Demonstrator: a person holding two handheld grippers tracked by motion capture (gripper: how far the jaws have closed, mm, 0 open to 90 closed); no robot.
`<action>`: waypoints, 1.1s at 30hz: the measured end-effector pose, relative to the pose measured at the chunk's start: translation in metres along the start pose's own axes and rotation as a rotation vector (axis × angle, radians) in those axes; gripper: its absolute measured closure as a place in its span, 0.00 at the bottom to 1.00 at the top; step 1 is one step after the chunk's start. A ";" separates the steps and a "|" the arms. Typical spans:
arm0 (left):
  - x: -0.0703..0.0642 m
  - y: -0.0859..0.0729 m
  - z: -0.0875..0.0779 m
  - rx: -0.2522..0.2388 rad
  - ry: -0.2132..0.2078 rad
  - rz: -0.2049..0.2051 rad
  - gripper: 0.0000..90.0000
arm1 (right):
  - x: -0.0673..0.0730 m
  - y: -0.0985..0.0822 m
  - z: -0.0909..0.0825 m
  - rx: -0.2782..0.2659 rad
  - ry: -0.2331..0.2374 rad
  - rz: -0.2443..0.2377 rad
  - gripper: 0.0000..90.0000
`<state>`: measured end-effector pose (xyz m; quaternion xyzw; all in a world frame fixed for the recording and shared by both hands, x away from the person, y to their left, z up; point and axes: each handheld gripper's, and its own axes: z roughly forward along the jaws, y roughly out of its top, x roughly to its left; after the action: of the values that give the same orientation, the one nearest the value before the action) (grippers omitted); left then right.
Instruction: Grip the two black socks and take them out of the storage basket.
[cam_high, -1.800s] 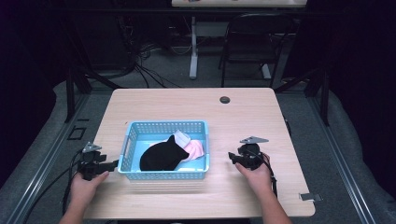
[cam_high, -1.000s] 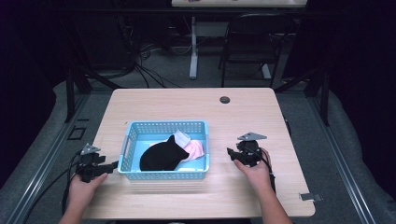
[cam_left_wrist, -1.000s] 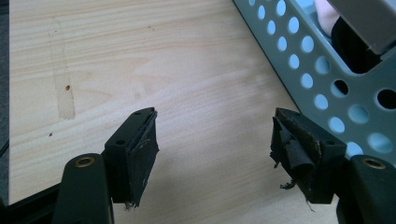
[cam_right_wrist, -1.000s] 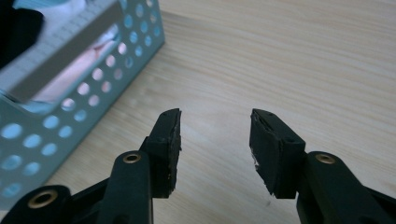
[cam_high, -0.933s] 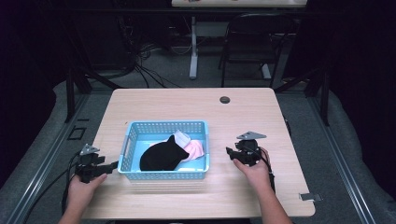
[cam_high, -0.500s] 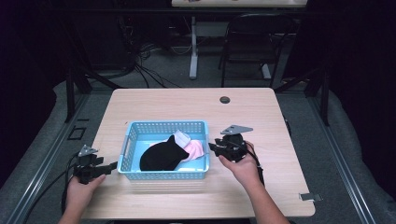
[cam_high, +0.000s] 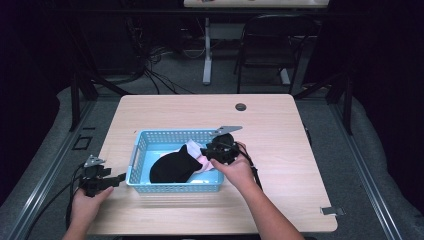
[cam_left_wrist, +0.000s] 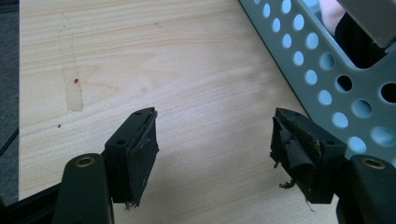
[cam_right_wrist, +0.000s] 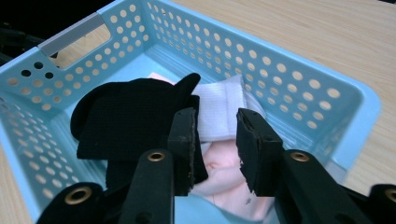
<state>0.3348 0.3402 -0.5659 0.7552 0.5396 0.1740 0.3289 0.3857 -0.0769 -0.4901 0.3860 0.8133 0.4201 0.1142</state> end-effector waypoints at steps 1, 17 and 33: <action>0.000 0.000 0.000 -0.001 0.000 -0.001 0.35 | 0.001 0.002 0.003 0.008 -0.001 -0.001 0.74; 0.000 0.000 0.000 0.000 -0.006 0.003 0.35 | 0.023 0.024 0.042 0.049 -0.013 -0.076 0.62; -0.001 0.000 0.000 -0.005 -0.009 0.001 0.35 | 0.030 0.034 0.081 0.157 -0.023 -0.033 0.66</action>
<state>0.3344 0.3397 -0.5663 0.7553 0.5374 0.1721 0.3334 0.4250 0.0044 -0.5097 0.3851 0.8486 0.3488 0.0999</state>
